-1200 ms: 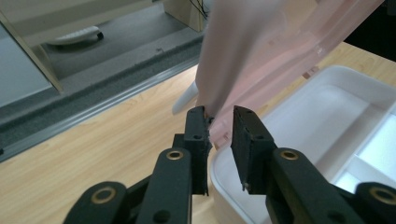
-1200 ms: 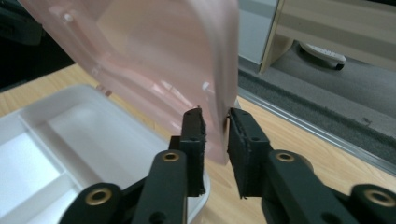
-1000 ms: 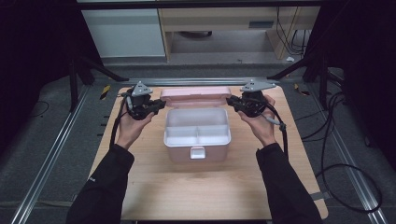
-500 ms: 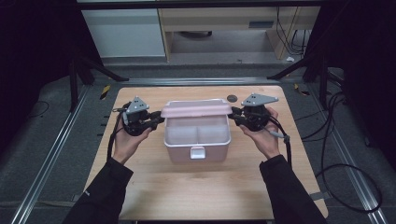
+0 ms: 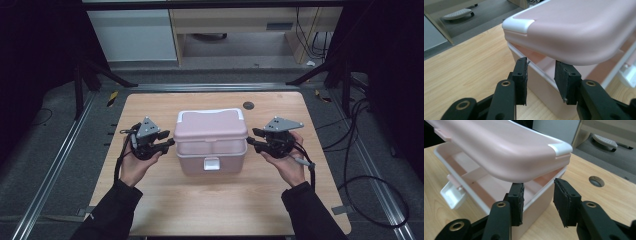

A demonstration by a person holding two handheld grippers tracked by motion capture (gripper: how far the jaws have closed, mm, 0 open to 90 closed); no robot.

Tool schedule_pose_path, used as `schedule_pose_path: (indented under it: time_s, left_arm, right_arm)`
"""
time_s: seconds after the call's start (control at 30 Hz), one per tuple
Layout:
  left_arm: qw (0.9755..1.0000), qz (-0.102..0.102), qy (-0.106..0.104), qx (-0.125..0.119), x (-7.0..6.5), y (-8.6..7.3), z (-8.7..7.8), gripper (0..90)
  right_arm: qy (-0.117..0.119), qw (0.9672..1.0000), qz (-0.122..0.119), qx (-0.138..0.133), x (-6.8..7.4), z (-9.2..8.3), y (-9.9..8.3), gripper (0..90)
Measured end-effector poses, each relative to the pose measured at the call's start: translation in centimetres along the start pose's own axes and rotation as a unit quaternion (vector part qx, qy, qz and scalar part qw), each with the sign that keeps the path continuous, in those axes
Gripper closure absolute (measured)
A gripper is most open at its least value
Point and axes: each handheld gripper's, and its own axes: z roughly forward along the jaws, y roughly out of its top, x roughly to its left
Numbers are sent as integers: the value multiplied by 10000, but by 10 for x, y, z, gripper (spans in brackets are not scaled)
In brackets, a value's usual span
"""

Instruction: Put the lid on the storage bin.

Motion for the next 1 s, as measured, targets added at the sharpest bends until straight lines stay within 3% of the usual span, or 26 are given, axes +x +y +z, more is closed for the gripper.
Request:
schedule_pose_path:
  time_s: [0.43,0.63,0.87,1.0]
  left_arm:
    - [9994,178,14,305,-9,-13,-6,596]
    - [9991,99,-22,417,-6,-20,-4,583]
    - [9985,-153,115,505,9,-27,-4,555]
    - [9970,-241,233,699,18,-36,4,522]
  right_arm:
    - [-19,9992,-162,363,11,-4,-15,541]
    - [-67,9990,-155,406,11,-8,-21,514]
    - [-225,9977,17,636,-3,-8,-35,452]
    - [-355,9965,182,734,-16,-7,-46,408]
